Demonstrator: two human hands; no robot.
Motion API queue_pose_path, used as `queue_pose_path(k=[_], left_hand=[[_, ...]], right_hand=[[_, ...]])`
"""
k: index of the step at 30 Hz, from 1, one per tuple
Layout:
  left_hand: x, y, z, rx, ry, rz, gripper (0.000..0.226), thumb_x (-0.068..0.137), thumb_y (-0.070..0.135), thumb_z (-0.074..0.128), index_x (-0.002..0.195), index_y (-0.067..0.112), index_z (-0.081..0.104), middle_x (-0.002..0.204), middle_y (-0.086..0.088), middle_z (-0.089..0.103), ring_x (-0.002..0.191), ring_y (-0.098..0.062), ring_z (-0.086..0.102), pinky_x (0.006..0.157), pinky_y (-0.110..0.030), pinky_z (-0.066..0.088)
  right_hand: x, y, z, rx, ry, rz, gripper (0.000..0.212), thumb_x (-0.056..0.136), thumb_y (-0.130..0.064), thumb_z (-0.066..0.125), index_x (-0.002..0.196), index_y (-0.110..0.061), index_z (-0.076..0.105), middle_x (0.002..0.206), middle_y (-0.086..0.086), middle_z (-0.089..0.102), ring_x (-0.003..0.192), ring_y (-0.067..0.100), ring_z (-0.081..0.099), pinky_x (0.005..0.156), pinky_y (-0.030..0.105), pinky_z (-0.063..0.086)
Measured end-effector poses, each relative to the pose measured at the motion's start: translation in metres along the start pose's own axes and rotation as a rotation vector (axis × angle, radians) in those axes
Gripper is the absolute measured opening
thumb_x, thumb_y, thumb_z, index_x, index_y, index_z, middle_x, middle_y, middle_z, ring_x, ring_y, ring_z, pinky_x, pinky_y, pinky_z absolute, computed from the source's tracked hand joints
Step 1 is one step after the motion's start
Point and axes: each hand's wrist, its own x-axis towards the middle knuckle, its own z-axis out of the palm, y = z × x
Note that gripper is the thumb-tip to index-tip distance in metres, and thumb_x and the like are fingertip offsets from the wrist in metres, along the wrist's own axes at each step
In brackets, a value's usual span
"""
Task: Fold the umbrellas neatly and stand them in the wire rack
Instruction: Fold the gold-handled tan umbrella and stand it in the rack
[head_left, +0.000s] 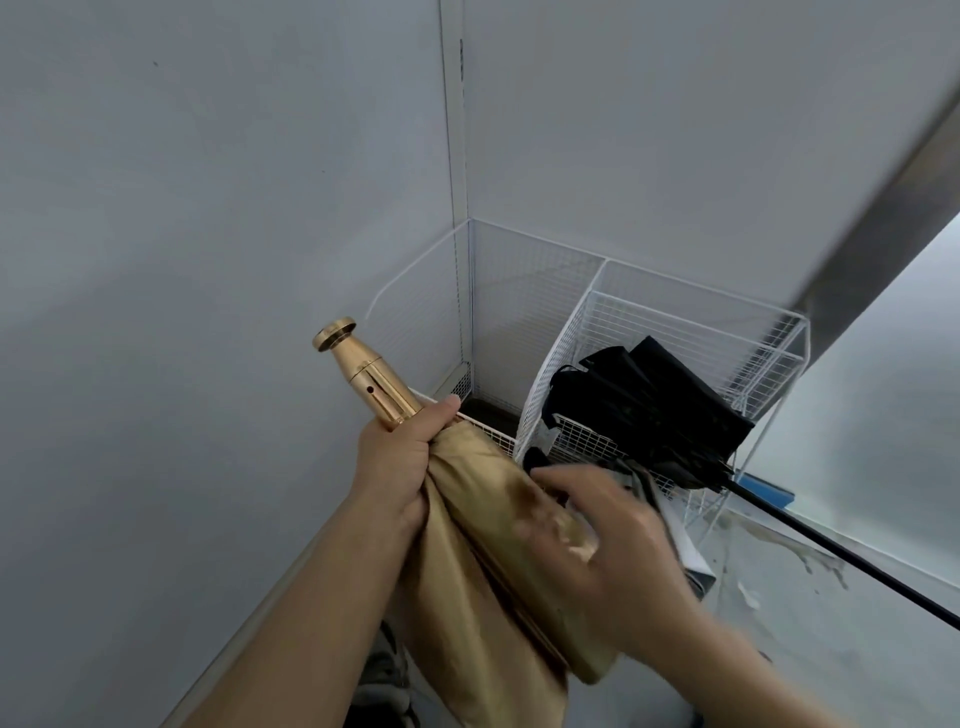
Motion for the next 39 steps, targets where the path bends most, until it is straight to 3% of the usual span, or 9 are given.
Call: queue_pose_path(k=[3,10,14,17,21,25,29,32,39], left_hand=[[-0.002,0.003,0.000,-0.054,-0.067,-0.053,0.019,0.075,0.016,0.078,0.075,0.009,0.060,0.064,-0.008,0.060,0.057,-0.019,0.060,0.054,-0.027,0.053],[-0.012,0.013,-0.001,-0.004,-0.295,-0.052,0.056,0.069,0.035,0.075,0.106,-0.007,0.067,0.085,-0.016,0.067,0.070,-0.021,0.066,0.064,-0.029,0.058],[-0.016,0.016,-0.006,-0.095,-0.468,-0.200,0.021,0.081,0.032,0.073,0.074,0.013,0.078,0.114,-0.013,0.068,0.106,-0.022,0.065,0.099,-0.045,0.049],[-0.018,0.010,-0.002,-0.165,-0.477,-0.286,0.026,0.083,0.027,0.065,0.077,0.002,0.069,0.102,-0.013,0.070,0.100,-0.026,0.066,0.087,-0.043,0.055],[-0.007,0.007,-0.002,-0.014,-0.227,-0.196,0.019,0.073,0.011,0.069,0.085,-0.001,0.062,0.090,-0.023,0.065,0.073,-0.027,0.066,0.063,-0.035,0.059],[0.005,0.001,-0.008,0.087,0.133,-0.004,0.019,0.073,0.001,0.072,0.090,-0.003,0.063,0.079,-0.021,0.062,0.069,-0.029,0.062,0.066,-0.040,0.055],[0.010,0.002,-0.012,0.165,0.263,0.156,0.020,0.075,0.002,0.073,0.087,0.008,0.058,0.081,-0.013,0.058,0.073,-0.025,0.060,0.070,-0.040,0.055],[0.012,0.002,-0.014,0.194,0.293,0.192,0.021,0.075,0.004,0.073,0.089,0.010,0.058,0.085,-0.014,0.058,0.076,-0.026,0.059,0.075,-0.046,0.057],[0.009,0.000,-0.008,0.214,0.278,0.176,0.022,0.076,0.004,0.073,0.088,0.013,0.057,0.086,-0.014,0.057,0.079,-0.030,0.062,0.082,-0.056,0.056]], right_hand=[[0.000,0.005,0.009,-0.165,-0.356,0.212,0.081,0.065,-0.073,0.070,0.136,-0.044,0.041,0.114,-0.027,0.053,0.104,-0.001,0.053,0.086,0.023,0.043],[0.013,0.006,-0.014,0.566,-0.584,0.571,0.029,0.067,-0.004,0.084,0.088,-0.019,0.070,0.082,-0.002,0.076,0.081,0.017,0.073,0.080,0.037,0.061],[0.014,0.012,-0.018,0.869,-0.815,0.636,0.044,0.056,-0.013,0.076,0.100,-0.008,0.074,0.101,0.019,0.072,0.086,0.030,0.071,0.075,0.036,0.059],[0.013,0.017,-0.015,0.894,-0.875,0.636,0.046,0.054,-0.019,0.074,0.100,-0.009,0.072,0.094,0.013,0.073,0.078,0.024,0.071,0.067,0.030,0.057],[0.012,0.012,-0.008,0.765,-0.714,0.616,0.042,0.061,-0.024,0.079,0.101,-0.014,0.072,0.096,0.010,0.074,0.080,0.021,0.071,0.069,0.028,0.057],[0.016,0.010,-0.007,0.694,-0.361,0.462,0.047,0.078,-0.040,0.075,0.118,-0.018,0.067,0.109,0.004,0.074,0.104,0.019,0.069,0.094,0.034,0.054],[0.009,0.002,-0.017,0.696,-0.387,0.251,0.070,0.067,-0.045,0.076,0.132,-0.026,0.055,0.121,-0.007,0.069,0.114,0.010,0.064,0.096,0.026,0.052],[-0.002,0.003,-0.007,0.225,-0.338,0.098,0.089,0.062,-0.056,0.080,0.140,-0.049,0.039,0.128,-0.029,0.057,0.121,-0.009,0.051,0.098,0.016,0.044],[0.002,0.019,-0.004,0.138,0.012,0.001,0.023,0.085,-0.019,0.074,0.102,-0.035,0.071,0.095,-0.026,0.068,0.093,-0.001,0.064,0.077,0.020,0.050]])
